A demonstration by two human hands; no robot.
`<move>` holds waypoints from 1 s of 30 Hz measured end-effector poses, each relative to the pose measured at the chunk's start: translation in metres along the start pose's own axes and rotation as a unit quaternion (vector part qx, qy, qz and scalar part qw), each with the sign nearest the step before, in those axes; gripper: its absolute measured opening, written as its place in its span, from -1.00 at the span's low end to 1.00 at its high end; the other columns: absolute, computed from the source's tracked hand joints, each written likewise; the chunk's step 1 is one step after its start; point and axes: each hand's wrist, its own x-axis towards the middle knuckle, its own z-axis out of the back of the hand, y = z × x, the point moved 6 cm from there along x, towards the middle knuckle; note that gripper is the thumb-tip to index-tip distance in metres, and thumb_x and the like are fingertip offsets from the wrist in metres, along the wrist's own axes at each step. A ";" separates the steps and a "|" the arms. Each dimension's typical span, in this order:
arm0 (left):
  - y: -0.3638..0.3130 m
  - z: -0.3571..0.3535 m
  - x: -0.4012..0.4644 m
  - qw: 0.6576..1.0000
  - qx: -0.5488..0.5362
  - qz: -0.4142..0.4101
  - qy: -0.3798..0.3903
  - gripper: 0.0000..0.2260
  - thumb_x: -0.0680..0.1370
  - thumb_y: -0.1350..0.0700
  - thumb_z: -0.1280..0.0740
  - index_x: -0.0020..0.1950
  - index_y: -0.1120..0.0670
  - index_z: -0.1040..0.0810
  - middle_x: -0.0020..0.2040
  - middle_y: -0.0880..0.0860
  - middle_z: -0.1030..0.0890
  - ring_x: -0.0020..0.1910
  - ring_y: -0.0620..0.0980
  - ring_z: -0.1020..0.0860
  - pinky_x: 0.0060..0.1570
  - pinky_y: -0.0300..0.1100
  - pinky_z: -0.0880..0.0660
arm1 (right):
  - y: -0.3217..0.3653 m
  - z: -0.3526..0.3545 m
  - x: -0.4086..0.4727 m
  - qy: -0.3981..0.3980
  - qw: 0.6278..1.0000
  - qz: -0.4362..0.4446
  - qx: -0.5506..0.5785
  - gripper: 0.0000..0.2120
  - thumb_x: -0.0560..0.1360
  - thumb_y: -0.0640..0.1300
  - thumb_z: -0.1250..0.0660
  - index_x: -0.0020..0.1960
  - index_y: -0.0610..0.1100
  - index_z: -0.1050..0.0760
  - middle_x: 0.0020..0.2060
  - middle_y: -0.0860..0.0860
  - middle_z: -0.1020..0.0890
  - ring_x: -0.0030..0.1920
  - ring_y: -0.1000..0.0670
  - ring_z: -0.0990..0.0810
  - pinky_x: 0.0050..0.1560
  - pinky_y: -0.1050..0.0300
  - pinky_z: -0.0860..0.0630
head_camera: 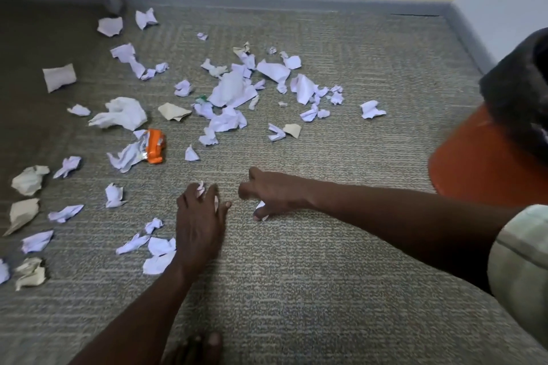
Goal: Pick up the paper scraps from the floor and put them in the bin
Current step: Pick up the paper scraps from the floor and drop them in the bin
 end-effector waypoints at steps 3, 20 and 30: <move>0.014 0.005 -0.004 0.998 -0.055 0.007 -0.003 -0.64 0.64 -0.11 -0.15 0.27 0.11 -0.47 0.13 0.22 -0.43 0.09 0.22 -0.42 0.07 0.09 -0.43 | 0.002 -0.008 0.008 0.027 0.999 0.002 -0.020 -0.65 0.48 -0.08 -0.42 0.20 -0.16 -0.43 0.12 -0.18 -0.39 -0.03 -0.17 -0.53 -0.15 0.04 -0.45; 0.130 0.050 -0.021 0.986 -0.129 0.054 -0.096 -0.72 0.52 0.17 -0.23 0.21 0.14 -0.53 -0.01 0.18 -0.57 0.01 0.19 -0.52 -0.01 -0.03 -0.37 | 0.103 0.014 0.060 -0.058 0.991 0.096 0.070 -0.79 0.53 -0.29 -0.22 0.07 -0.29 -0.58 0.01 -0.21 -0.58 0.01 -0.13 -0.54 -0.03 0.04 -0.45; 0.110 0.024 -0.080 0.998 -0.011 0.058 0.003 -0.27 0.34 -0.46 -0.34 0.40 -0.11 -0.37 0.34 0.03 -0.35 0.28 0.14 -0.33 0.23 0.16 -0.33 | 0.128 -0.020 0.068 -0.038 0.984 0.168 0.045 -0.81 0.52 -0.20 -0.34 0.06 -0.31 -0.51 -0.01 -0.21 -0.50 -0.04 -0.14 -0.51 -0.18 0.20 -0.24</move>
